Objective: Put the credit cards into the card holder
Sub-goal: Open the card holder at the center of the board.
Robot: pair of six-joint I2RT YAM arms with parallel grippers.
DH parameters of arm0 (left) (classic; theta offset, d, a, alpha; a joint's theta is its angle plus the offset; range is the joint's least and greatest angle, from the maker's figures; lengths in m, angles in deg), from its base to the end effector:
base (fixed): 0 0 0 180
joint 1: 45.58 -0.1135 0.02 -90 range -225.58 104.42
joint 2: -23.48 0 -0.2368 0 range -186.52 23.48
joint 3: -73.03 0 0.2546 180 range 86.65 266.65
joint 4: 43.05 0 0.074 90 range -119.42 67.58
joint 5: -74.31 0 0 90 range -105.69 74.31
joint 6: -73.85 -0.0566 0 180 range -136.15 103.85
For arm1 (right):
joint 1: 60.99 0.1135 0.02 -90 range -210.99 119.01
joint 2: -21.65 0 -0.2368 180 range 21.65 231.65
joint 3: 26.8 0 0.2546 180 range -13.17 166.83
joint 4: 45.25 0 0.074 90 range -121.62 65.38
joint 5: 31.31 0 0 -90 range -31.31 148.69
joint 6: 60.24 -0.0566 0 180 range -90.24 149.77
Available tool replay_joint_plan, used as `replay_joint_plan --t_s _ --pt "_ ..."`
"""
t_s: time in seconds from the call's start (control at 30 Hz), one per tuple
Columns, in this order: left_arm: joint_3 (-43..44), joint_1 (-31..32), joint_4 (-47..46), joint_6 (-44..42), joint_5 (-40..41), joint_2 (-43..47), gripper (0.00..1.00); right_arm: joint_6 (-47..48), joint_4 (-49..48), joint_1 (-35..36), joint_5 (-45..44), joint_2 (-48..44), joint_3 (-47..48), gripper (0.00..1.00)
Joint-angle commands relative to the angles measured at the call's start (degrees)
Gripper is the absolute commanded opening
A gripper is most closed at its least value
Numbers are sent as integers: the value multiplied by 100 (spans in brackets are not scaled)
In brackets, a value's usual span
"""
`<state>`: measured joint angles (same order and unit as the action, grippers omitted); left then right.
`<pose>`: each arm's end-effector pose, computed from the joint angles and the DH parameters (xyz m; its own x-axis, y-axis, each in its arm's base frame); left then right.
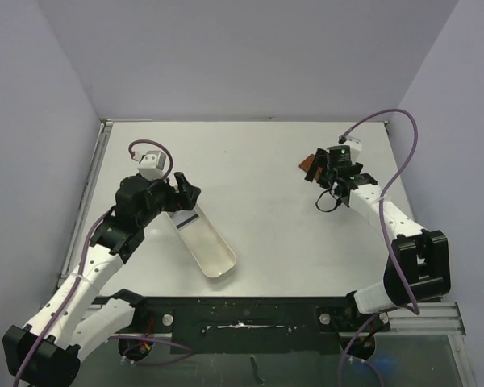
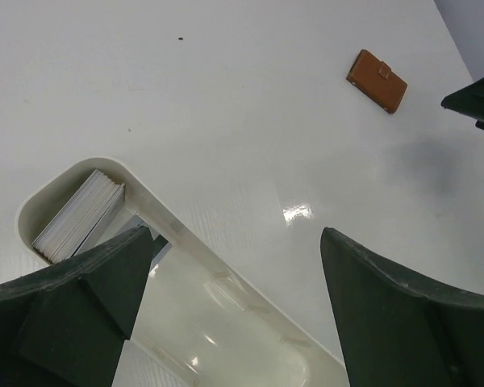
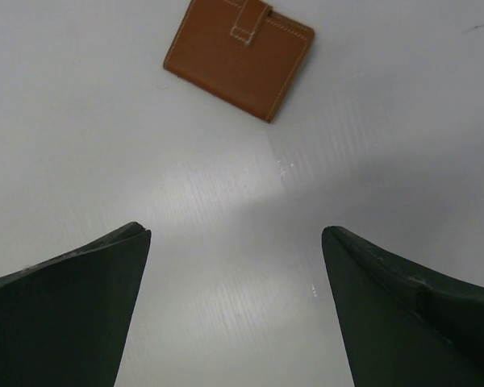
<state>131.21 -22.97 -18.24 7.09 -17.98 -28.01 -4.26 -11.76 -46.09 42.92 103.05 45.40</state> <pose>0.2295 -0.0980 0.2879 -0.4292 -0.2483 -0.8684 0.2719 0.8813 -0.3864 0.3232 0.0701 0.2198 -0.5735 0.4046 -0.7123 0.3215 0.9109 0.2585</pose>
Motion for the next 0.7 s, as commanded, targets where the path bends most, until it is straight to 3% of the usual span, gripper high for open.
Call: replay_joint_plan --t_s 0.0,0.07,0.13,0.37,0.67 --pt "-71 -46 132 -197 -79 165 84 259 -810 -639 153 414 368 85" --pt "-87 -51 254 -223 -45 189 84 176 -859 -945 345 723 552 71" --pt "-120 -55 324 -289 -29 204 84 184 -946 -1121 428 1039 742 65" --pt "-158 -64 382 -3 223 323 83 -437 -1066 -1542 748 1892 1262 53" --pt "-270 -64 224 66 234 526 83 -1569 -2113 -1688 1590 2412 821 49"
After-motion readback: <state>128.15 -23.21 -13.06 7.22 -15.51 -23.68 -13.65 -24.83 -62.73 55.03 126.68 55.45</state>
